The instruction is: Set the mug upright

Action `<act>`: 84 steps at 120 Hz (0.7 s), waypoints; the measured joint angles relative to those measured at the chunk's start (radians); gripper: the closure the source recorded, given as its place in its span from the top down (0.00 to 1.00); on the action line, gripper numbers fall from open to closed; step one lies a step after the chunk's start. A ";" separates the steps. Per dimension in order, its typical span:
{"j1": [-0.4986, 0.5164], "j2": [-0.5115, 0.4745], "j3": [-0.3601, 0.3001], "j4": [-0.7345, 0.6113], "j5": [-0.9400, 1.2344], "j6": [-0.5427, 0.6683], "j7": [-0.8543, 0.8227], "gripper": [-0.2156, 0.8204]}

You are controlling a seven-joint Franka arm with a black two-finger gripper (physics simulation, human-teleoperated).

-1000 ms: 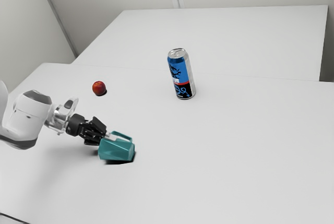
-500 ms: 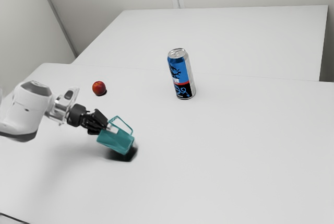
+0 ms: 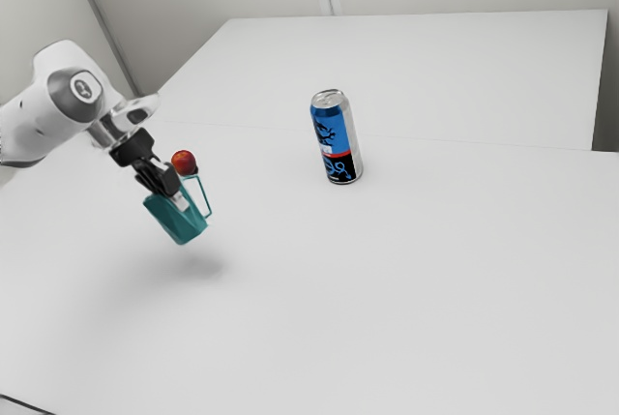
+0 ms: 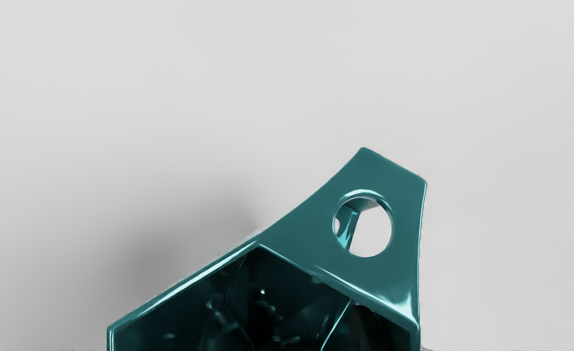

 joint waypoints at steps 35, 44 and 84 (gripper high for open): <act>-0.095 0.014 -0.052 0.004 0.222 0.199 -0.168 0.05; -0.126 0.023 -0.056 -0.022 0.242 0.269 -0.209 0.05; -0.193 0.080 -0.064 -0.093 0.262 0.466 -0.353 0.05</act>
